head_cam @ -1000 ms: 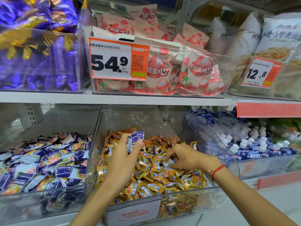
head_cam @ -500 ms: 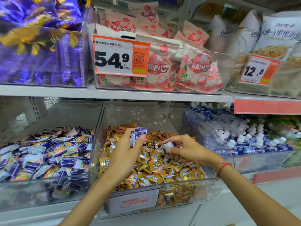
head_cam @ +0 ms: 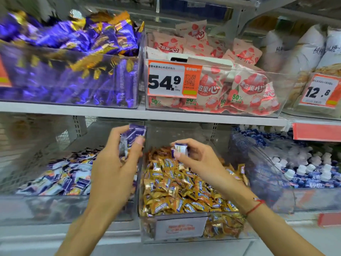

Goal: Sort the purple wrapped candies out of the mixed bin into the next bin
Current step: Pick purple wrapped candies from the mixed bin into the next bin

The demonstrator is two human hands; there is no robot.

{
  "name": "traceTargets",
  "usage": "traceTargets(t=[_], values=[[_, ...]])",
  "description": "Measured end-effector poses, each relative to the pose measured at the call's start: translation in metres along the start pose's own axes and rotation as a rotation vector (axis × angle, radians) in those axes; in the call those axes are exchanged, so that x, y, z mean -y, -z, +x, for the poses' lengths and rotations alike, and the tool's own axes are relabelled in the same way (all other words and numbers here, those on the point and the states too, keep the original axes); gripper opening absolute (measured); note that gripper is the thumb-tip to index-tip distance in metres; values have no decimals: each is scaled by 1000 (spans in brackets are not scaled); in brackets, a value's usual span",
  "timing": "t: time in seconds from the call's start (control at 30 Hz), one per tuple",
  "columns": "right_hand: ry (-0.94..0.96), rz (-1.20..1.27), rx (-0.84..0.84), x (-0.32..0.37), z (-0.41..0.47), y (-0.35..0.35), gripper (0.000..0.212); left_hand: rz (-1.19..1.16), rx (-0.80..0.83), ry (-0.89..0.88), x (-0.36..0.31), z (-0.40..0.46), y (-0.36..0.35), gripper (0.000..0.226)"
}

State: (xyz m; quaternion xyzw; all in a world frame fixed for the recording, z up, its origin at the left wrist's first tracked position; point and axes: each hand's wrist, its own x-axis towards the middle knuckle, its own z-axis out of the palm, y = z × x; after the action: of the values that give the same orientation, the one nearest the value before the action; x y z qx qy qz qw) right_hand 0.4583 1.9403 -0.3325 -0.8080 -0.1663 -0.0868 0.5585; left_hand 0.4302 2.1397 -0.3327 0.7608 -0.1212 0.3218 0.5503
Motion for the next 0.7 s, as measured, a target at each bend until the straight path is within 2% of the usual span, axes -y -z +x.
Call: traceTargets(t=[0.1, 0.2, 0.3, 0.37, 0.43, 0.57, 0.67, 0.7], values=[[162, -100, 35, 14, 20, -47, 21, 398, -209, 120, 29, 18, 31, 30], [281, -287, 92, 22, 43, -94, 27, 625, -158, 178, 58, 33, 44, 29], [343, -526, 149, 20, 67, -125, 36, 612, 30, 175, 89, 44, 50, 42], [251, -705, 274, 20, 75, -130, 46, 584, 197, 183, 101, 48, 56, 63], [197, -807, 339, 20, 75, -126, 48, 650, 295, 165, 106, 48, 62, 73], [215, -764, 208, 13, 54, -103, 39, 772, 485, 138, 98, 32, 58, 68], [179, -638, 178, 4, 36, -85, 38, 768, 719, 111, 103, 22, 40, 97], [175, -625, 177, 1, 30, -79, 39, 794, 758, 115, 110, 24, 37, 99]])
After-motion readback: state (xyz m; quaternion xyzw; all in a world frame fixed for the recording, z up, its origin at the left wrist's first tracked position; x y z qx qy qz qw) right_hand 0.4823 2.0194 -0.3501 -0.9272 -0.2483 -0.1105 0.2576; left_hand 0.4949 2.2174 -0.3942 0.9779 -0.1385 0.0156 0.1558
